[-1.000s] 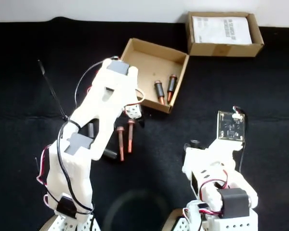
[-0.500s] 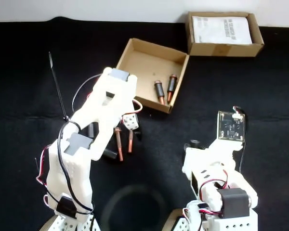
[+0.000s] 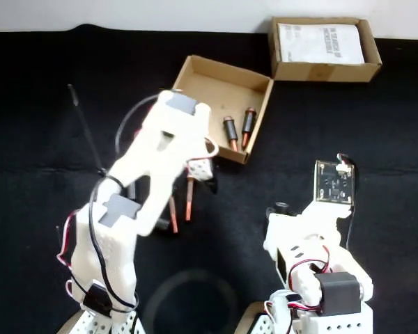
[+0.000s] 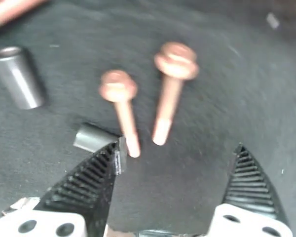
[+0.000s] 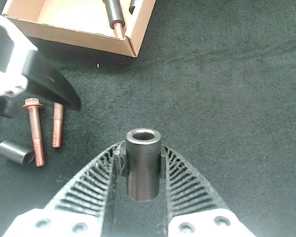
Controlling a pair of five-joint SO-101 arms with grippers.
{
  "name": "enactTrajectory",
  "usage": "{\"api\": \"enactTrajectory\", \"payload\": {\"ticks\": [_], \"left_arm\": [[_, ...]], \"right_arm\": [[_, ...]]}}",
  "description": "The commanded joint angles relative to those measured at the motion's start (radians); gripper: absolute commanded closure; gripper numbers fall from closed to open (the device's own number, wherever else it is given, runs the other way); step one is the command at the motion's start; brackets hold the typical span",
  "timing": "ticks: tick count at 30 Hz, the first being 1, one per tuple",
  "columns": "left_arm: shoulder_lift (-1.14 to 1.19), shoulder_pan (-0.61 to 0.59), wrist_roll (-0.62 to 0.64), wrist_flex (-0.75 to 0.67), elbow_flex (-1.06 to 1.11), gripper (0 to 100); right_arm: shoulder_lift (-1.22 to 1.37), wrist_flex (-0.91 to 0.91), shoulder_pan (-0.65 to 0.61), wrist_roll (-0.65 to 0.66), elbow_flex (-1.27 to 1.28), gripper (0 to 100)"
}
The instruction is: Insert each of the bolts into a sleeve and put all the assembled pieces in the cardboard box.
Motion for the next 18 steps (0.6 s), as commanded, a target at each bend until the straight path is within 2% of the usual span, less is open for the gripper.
{"api": "enactTrajectory", "payload": {"ticks": [1, 5, 11, 18], "left_arm": [[-0.045, 0.054, -0.103, -0.005, -0.030, 67], [-0.045, 0.042, -0.124, -0.068, -0.031, 67], [0.004, -0.038, -0.163, -0.167, -0.036, 67], [0.122, -0.061, -0.201, -0.175, -0.036, 67]], "right_arm": [[0.002, -0.016, 0.004, 0.011, -0.004, 99.2], [0.002, -0.016, 0.004, 0.009, -0.004, 99.2], [0.001, -0.016, 0.004, 0.009, -0.004, 99.2], [0.001, -0.018, 0.004, 0.009, -0.004, 99.2]]}}
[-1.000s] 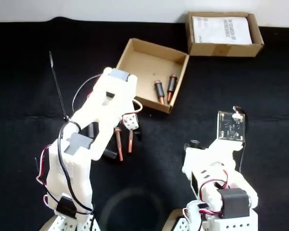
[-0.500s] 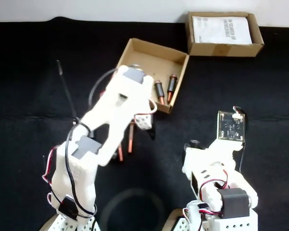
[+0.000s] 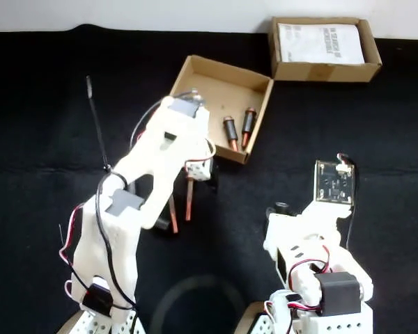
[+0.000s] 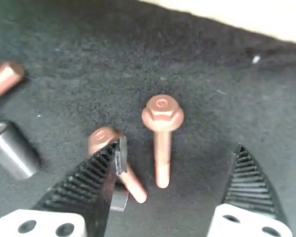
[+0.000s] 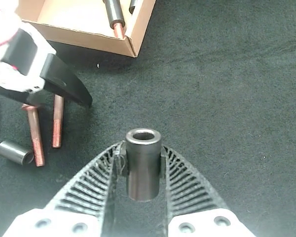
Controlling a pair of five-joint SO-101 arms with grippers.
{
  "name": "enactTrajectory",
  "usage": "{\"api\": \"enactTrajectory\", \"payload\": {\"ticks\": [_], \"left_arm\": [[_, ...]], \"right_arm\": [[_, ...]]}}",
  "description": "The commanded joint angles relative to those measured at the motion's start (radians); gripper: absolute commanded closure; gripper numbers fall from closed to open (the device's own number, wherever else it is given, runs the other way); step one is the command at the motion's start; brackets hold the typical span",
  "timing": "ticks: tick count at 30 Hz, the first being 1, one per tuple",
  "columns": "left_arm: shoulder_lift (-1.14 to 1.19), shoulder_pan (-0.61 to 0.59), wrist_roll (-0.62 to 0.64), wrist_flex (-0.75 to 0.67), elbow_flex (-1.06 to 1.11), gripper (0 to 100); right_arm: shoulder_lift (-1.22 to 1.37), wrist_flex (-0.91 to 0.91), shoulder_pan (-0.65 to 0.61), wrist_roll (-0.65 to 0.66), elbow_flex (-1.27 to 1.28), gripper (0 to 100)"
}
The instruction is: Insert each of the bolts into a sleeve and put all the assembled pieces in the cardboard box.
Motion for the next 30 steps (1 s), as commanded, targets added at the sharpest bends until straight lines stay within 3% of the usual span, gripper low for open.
{"api": "enactTrajectory", "payload": {"ticks": [1, 7, 14, 26, 30], "left_arm": [[0.010, -0.015, -0.006, -0.002, -0.035, 67], [0.016, -0.007, -0.005, 0.000, -0.030, 70], [0.022, -0.007, -0.008, 0.000, -0.028, 99], [0.012, -0.007, -0.006, 0.000, -0.038, 99], [0.012, -0.012, -0.003, 0.009, -0.085, 99]], "right_arm": [[0.001, -0.019, 0.004, 0.009, -0.004, 99.2], [0.001, -0.062, 0.004, 0.008, -0.004, 99.2], [0.001, -0.067, 0.005, 0.008, -0.004, 99.2], [0.001, -0.071, 0.005, 0.008, -0.004, 99.2], [-0.005, -0.165, 0.005, 0.009, 0.031, 99.2]]}}
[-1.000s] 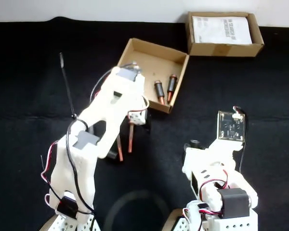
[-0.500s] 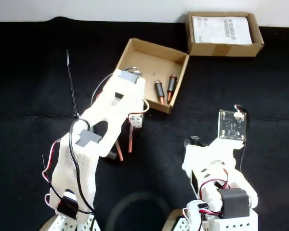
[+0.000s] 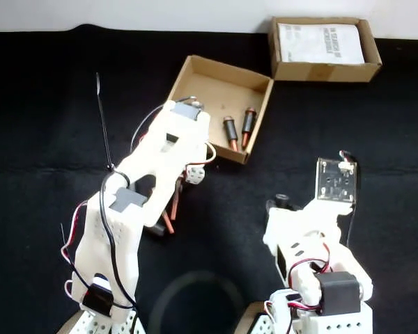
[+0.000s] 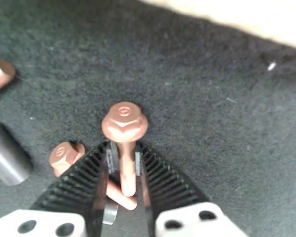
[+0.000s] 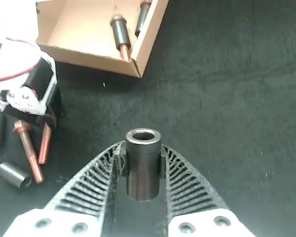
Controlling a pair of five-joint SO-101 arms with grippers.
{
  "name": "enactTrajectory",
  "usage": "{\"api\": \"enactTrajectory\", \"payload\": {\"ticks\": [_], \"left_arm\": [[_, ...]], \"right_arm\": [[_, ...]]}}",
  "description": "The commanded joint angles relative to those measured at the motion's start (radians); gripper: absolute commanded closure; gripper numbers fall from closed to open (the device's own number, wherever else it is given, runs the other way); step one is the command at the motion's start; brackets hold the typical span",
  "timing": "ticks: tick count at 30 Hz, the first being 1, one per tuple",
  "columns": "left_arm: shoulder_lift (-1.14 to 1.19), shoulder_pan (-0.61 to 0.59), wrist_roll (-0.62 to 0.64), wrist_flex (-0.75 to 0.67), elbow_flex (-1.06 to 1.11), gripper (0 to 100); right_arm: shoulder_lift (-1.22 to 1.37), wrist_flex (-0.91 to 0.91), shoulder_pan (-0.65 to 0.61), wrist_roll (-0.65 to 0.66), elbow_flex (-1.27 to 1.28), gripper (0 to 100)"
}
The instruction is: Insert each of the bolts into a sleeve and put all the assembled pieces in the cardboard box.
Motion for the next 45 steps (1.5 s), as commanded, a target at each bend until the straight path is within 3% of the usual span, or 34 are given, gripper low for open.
{"api": "enactTrajectory", "payload": {"ticks": [1, 10, 15, 25, 39, 45], "left_arm": [[-0.018, -0.013, -0.002, 0.020, -0.093, 99], [-0.018, -0.016, 0.000, 0.149, -0.476, 99], [-0.018, -0.016, -0.005, 0.170, -0.587, 99], [-0.053, -0.035, -0.002, 0.175, -0.628, 99], [-0.381, -0.044, -0.006, 0.172, -0.627, 99], [-0.513, -0.044, -0.003, 0.170, -0.624, 99]], "right_arm": [[-0.005, -0.094, 0.005, 0.012, 0.024, 99.2], [-0.007, -0.374, 0.002, 0.012, 0.159, 99.2], [-0.008, -0.498, -0.039, 0.012, 0.240, 99.2], [-0.008, -0.754, -0.128, 0.008, 0.394, 99.2], [-0.008, -1.218, -0.128, 0.008, 0.636, 99.2], [-0.008, -1.331, -0.128, 0.009, 0.694, 99.2]]}}
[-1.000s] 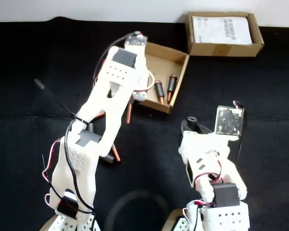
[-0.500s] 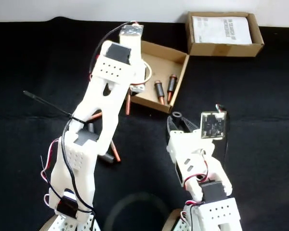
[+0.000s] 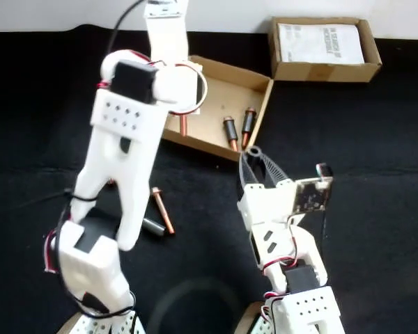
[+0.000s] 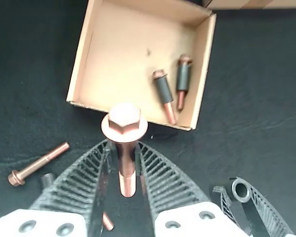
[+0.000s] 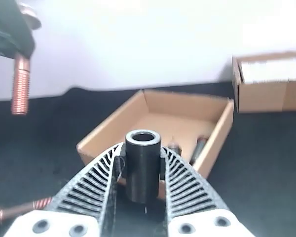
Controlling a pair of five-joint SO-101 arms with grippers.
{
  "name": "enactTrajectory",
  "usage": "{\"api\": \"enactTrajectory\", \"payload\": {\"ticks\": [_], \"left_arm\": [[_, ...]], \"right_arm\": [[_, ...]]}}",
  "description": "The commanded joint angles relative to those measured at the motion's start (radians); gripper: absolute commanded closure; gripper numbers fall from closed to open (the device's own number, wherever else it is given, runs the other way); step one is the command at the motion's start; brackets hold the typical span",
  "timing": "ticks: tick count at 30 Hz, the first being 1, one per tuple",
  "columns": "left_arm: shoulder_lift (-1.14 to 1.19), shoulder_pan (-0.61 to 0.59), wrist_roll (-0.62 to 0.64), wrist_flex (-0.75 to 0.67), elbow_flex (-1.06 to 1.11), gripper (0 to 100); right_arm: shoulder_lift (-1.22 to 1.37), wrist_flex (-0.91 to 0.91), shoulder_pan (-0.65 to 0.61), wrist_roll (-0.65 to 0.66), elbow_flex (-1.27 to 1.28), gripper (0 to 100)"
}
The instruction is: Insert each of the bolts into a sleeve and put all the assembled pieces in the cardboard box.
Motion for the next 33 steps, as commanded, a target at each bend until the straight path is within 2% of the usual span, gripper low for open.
{"api": "enactTrajectory", "payload": {"ticks": [1, 13, 20, 25, 28, 33], "left_arm": [[-0.131, -0.013, 0.002, -0.003, -0.041, 99], [-0.430, -0.015, -0.015, -0.018, -0.045, 99], [-0.602, -0.007, -0.175, 0.025, -0.012, 99], [-0.657, -0.025, -0.173, 0.028, 0.127, 99], [-0.688, -0.085, -0.095, 0.008, 0.268, 99], [-0.734, -0.122, -0.057, -0.213, 0.564, 99]], "right_arm": [[-0.010, -0.068, -0.007, 0.009, 0.079, 99.2], [-0.010, -0.074, -0.007, 0.012, 0.088, 99.2], [-0.010, -0.074, -0.016, 0.012, 0.088, 99.2], [-0.010, -0.068, -0.064, 0.011, 0.090, 99.2], [-0.010, -0.068, -0.077, 0.012, 0.090, 99.2], [-0.008, -0.068, -0.077, 0.012, 0.090, 99.2]]}}
